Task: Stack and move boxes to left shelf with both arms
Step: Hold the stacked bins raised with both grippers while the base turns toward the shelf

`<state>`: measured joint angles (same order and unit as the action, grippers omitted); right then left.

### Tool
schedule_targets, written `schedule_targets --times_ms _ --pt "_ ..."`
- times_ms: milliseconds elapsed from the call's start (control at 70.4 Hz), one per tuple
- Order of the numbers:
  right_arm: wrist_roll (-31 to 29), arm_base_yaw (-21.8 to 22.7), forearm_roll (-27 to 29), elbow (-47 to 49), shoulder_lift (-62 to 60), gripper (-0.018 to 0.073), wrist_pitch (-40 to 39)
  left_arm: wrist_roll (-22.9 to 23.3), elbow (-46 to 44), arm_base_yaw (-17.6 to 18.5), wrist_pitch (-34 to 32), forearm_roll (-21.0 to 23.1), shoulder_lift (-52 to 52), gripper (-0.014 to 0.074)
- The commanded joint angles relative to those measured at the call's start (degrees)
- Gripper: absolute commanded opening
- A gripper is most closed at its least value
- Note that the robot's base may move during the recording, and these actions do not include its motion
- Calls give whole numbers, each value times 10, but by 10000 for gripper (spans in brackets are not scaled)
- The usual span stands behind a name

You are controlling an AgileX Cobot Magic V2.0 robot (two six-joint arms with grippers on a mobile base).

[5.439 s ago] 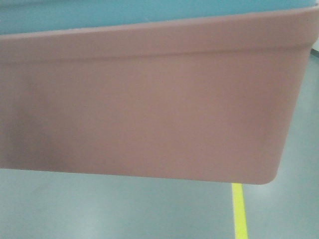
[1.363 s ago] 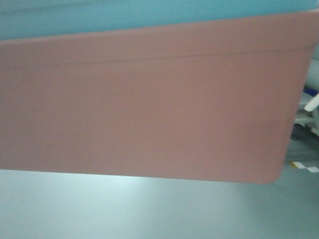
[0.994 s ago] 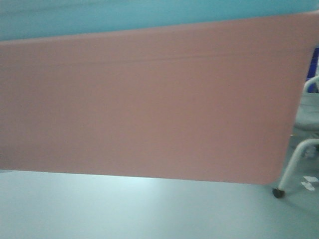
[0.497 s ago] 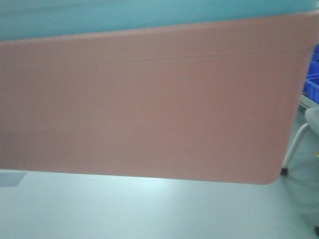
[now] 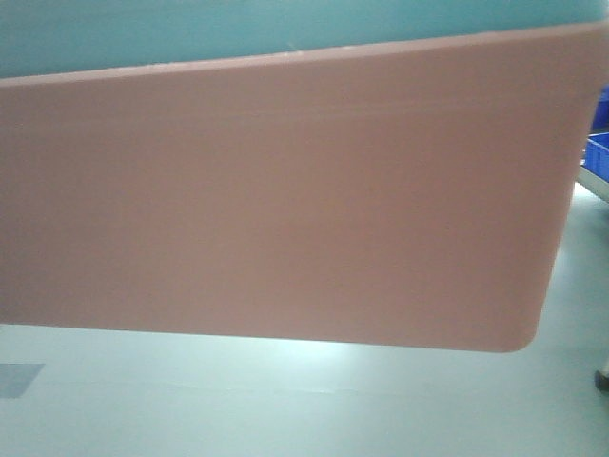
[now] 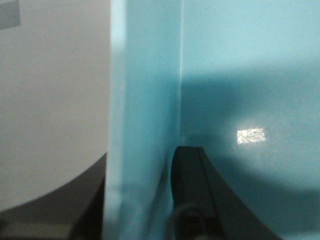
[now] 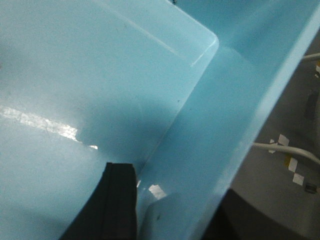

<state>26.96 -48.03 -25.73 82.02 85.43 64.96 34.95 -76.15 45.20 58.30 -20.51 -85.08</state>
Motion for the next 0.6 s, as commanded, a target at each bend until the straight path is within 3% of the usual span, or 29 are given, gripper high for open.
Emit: schedule_targets --times_ms 0,582 --pt "-31 -19 55 24 -18 37 -166 -32 -40 23 -180 34 24 -3" --pt "-31 -19 55 24 -18 37 -166 -32 -40 23 -180 34 24 -3"
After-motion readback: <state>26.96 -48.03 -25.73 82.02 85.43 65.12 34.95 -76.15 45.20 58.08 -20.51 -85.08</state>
